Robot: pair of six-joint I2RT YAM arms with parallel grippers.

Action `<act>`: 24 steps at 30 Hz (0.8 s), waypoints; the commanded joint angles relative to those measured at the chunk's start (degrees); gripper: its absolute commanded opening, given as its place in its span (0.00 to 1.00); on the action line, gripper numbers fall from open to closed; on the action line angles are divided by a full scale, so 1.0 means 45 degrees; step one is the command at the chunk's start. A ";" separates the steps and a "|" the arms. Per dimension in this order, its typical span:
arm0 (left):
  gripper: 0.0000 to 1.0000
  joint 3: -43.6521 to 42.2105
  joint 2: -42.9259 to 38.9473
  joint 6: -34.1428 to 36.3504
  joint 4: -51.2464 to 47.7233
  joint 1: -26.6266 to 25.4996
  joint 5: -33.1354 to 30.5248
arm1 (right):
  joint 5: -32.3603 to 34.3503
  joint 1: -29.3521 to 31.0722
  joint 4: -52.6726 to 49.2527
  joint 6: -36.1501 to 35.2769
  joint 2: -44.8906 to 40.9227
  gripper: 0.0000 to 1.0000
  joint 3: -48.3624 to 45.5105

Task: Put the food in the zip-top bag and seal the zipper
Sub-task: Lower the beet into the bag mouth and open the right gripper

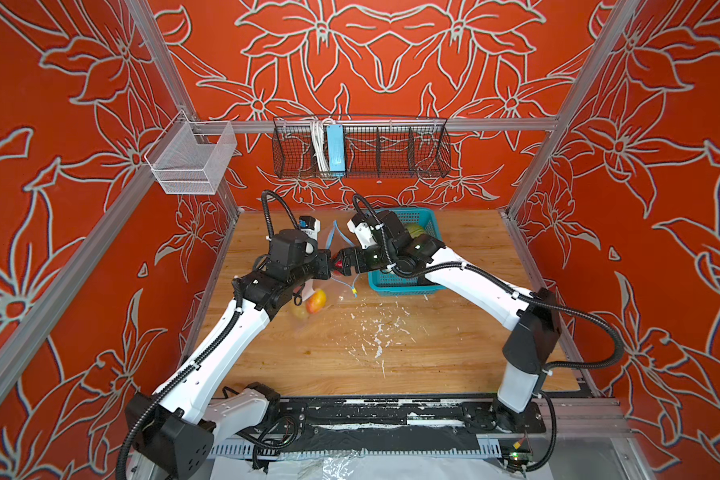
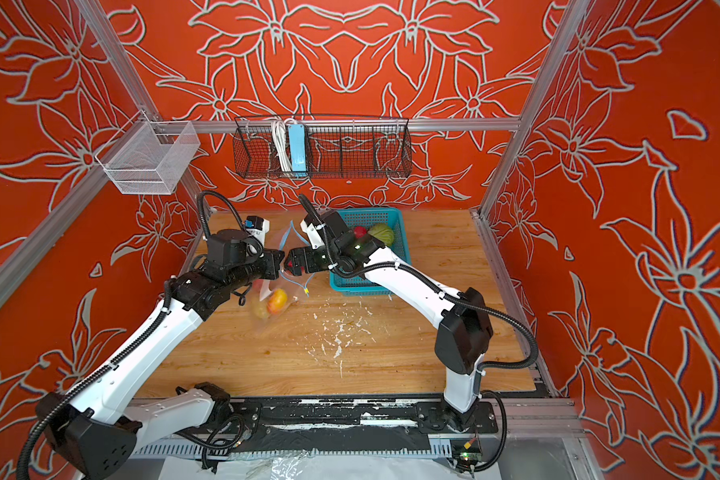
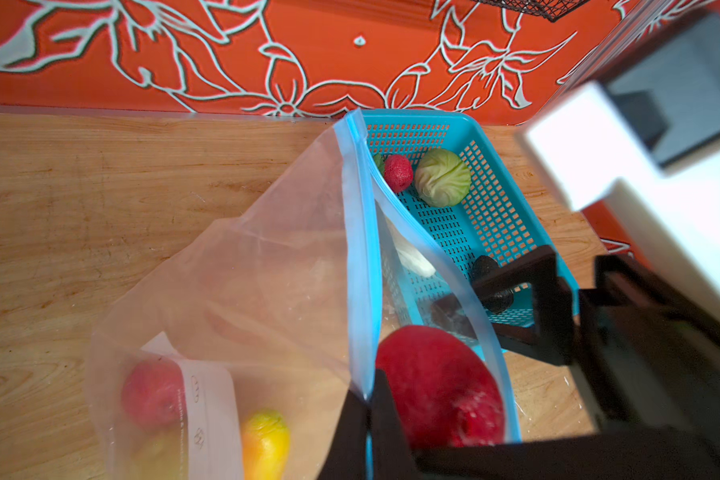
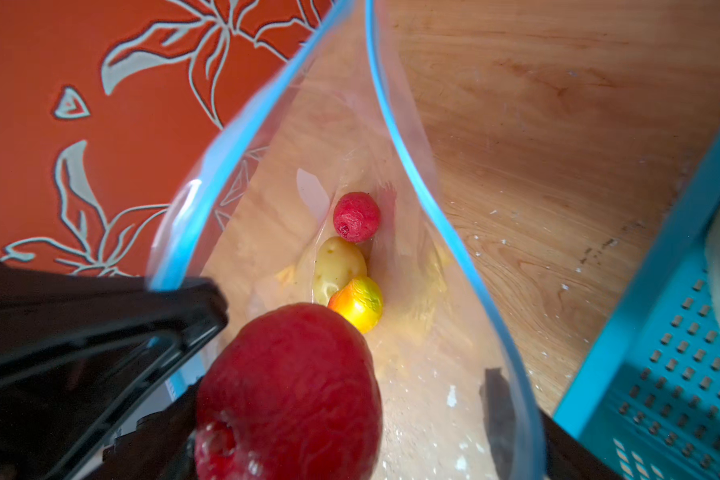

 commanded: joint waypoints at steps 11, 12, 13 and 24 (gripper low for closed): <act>0.00 0.0168 -0.0531 0.0022 0.0178 -0.0012 -0.0273 | -0.0767 -0.1205 0.2181 -0.0507 -0.0994 0.98 -0.2550; 0.00 0.0161 -0.0511 0.0034 0.0180 -0.0012 -0.0273 | -0.0870 -0.1327 0.2296 -0.0468 -0.1124 0.98 -0.2738; 0.00 0.0161 -0.0481 0.0030 0.0179 -0.0011 -0.0273 | -0.0962 -0.1444 0.2479 -0.0407 -0.1262 0.98 -0.2939; 0.00 0.0073 -0.0238 0.0097 0.0333 0.0037 -0.0612 | -0.0698 -0.1615 0.2344 -0.0083 -0.2666 0.98 -0.3301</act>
